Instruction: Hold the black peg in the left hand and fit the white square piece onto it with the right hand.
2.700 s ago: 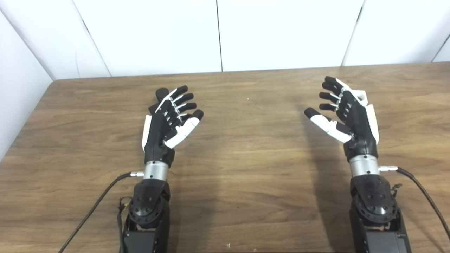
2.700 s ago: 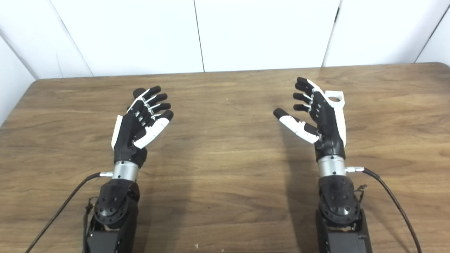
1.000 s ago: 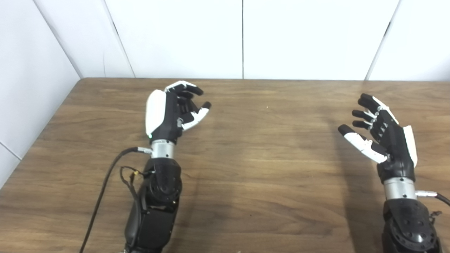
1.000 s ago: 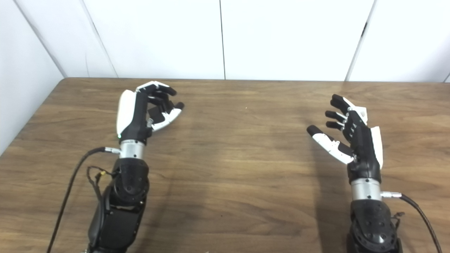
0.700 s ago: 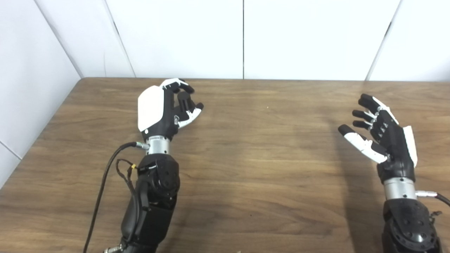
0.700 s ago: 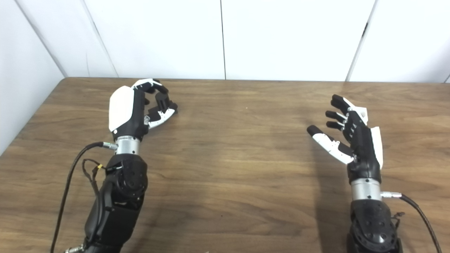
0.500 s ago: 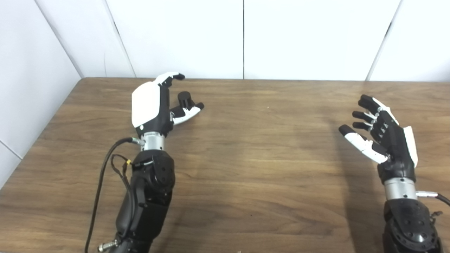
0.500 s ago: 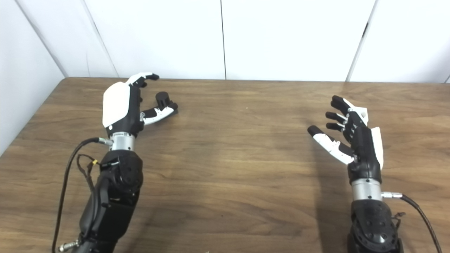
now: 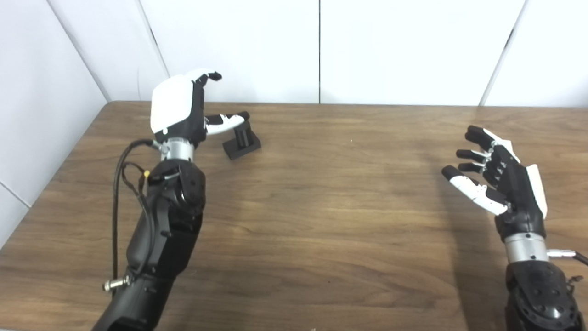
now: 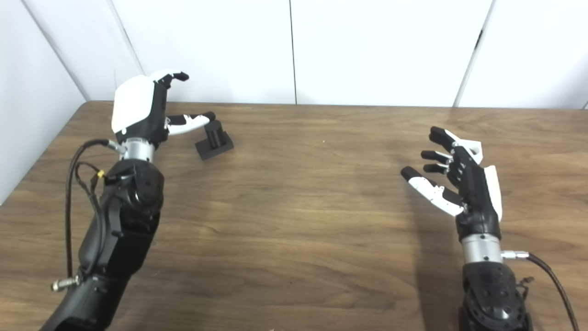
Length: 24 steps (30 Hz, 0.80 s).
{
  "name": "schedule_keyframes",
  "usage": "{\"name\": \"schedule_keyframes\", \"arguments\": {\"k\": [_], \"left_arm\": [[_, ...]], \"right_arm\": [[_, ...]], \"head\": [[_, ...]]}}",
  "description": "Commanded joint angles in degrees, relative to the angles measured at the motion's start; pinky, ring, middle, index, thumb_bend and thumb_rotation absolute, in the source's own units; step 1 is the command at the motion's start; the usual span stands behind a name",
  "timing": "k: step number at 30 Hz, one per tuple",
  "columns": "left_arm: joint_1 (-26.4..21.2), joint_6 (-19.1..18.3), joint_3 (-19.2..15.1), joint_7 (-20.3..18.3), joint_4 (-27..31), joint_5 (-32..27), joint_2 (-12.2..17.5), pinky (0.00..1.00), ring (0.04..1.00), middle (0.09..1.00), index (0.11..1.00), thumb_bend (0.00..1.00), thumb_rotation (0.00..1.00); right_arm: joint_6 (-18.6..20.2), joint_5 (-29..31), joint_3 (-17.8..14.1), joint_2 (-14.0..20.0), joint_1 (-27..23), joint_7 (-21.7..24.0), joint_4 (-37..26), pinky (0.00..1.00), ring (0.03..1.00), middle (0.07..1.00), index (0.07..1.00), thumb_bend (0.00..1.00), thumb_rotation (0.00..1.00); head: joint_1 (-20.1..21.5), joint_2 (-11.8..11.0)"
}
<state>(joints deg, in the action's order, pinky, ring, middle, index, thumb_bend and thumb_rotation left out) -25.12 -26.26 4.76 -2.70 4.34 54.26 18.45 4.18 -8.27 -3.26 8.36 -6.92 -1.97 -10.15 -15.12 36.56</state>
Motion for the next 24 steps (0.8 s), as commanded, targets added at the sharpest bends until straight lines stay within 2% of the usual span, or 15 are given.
{"name": "schedule_keyframes", "arguments": {"k": [1, 7, 11, 14, 16, 19, 21, 24], "left_arm": [[-3.24, -0.48, 0.18, -0.16, -0.58, 2.03, 2.55, 0.67, 0.815, 0.864, 0.721, 0.86, 0.39], [-5.70, -0.57, 1.92, -3.21, -4.24, 5.20, 4.56, 0.84, 0.883, 0.895, 0.686, 0.87, 0.40], [-6.68, -0.41, 3.08, -3.81, -6.20, 6.01, 5.48, 0.98, 0.906, 0.906, 0.674, 0.89, 0.44], [-7.08, -0.04, 3.78, -3.83, -7.68, 5.73, 6.06, 1.00, 0.929, 0.915, 0.663, 0.90, 0.44], [-7.08, 0.14, 4.57, -5.00, -7.89, 5.74, 6.67, 1.00, 0.941, 0.925, 0.650, 0.92, 0.49], [-7.14, -0.39, 6.51, -9.29, -7.45, 6.92, 7.81, 1.00, 0.987, 0.966, 0.677, 0.99, 0.58], [-7.20, -0.57, 7.47, -12.01, -7.50, 7.60, 8.03, 1.00, 0.997, 0.985, 0.686, 1.00, 0.57], [-7.32, -0.27, 8.32, -13.59, -8.39, 7.46, 8.27, 1.00, 1.000, 0.999, 0.698, 1.00, 0.57]], "right_arm": [[-0.53, -0.18, -0.02, 0.24, -2.02, 0.13, -2.61, 0.62, 0.717, 0.834, 0.820, 0.64, 0.35], [-1.19, -0.48, -0.08, 0.20, -2.18, -0.33, -2.39, 0.61, 0.718, 0.833, 0.815, 0.65, 0.36], [-0.98, -0.08, -0.14, -0.03, -2.12, -0.29, -2.74, 0.61, 0.720, 0.836, 0.818, 0.64, 0.33], [-0.89, -0.15, -0.13, -0.13, -2.09, -0.39, -2.79, 0.61, 0.718, 0.836, 0.820, 0.63, 0.30], [-1.19, -0.25, -0.14, -0.20, -2.08, -0.55, -2.69, 0.61, 0.718, 0.833, 0.816, 0.64, 0.31], [-1.04, 0.60, -0.28, -0.47, -2.04, -0.39, -2.68, 0.61, 0.731, 0.839, 0.818, 0.66, 0.30], [-0.68, 0.70, -0.18, -0.72, -1.87, -0.38, -3.01, 0.62, 0.737, 0.843, 0.823, 0.67, 0.27], [-0.35, 0.68, -0.04, -0.90, -1.73, -0.25, -3.30, 0.62, 0.747, 0.852, 0.829, 0.67, 0.27]], "head": [[-0.06, 0.02], [-0.13, 0.05], [0.07, 0.12], [0.30, 0.16], [0.42, 0.20], [0.50, 0.20], [0.59, 0.14], [0.87, 0.35]]}}
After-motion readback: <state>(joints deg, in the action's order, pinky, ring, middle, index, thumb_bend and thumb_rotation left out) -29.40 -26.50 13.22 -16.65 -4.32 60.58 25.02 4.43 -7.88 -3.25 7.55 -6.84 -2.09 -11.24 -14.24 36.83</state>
